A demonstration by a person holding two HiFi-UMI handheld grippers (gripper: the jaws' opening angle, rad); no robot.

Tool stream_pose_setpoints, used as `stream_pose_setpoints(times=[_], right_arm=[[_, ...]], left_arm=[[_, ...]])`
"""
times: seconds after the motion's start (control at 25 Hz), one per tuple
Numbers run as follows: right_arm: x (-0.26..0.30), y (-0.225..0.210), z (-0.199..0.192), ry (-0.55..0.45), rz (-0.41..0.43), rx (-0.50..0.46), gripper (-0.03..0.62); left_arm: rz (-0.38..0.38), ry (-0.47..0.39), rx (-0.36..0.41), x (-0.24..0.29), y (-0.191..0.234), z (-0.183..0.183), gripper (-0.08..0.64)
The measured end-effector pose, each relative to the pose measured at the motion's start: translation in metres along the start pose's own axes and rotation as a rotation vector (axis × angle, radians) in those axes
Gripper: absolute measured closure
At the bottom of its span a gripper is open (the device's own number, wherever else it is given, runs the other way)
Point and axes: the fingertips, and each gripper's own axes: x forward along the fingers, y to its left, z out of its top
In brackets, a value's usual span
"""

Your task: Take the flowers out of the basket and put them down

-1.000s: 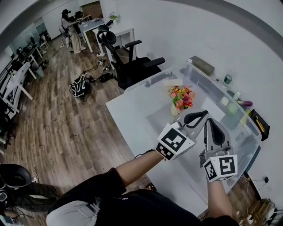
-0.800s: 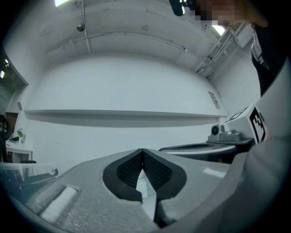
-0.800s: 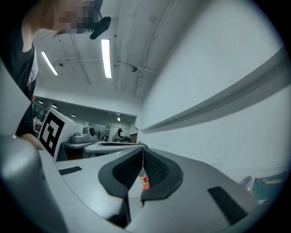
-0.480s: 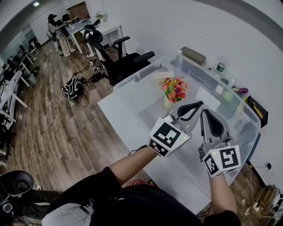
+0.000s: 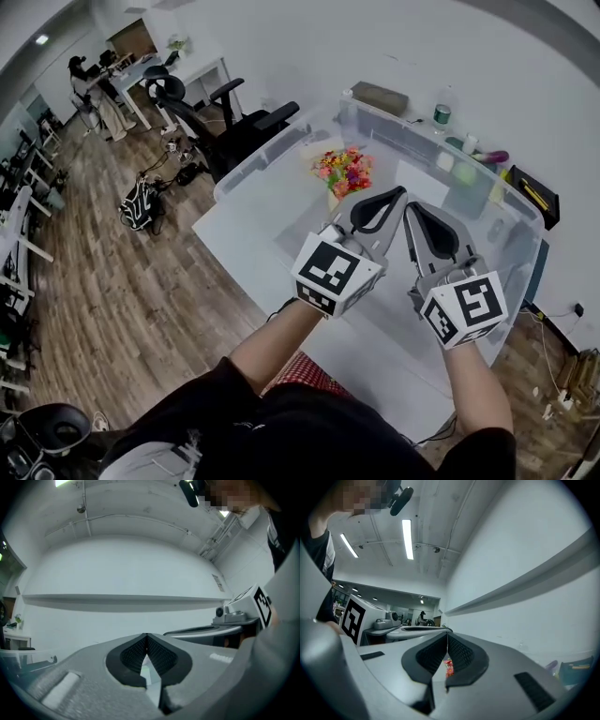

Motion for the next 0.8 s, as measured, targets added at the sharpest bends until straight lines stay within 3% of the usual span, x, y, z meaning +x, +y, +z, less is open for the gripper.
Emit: stream_pose_setpoints(times=[0.32, 0.8], right_arm=[[-0.0017, 0.0017, -0.0009, 0.004, 0.014, -0.012, 0.58], [0.0001, 0.0016, -0.0054, 0.014, 0.012, 0.05, 0.58]], left_arm=[[0.008, -0.002, 0.003, -0.0022, -0.0025, -0.0004, 0.568], [0.013, 0.023, 0.046, -0.0025, -0.0007, -0.0022, 0.568]])
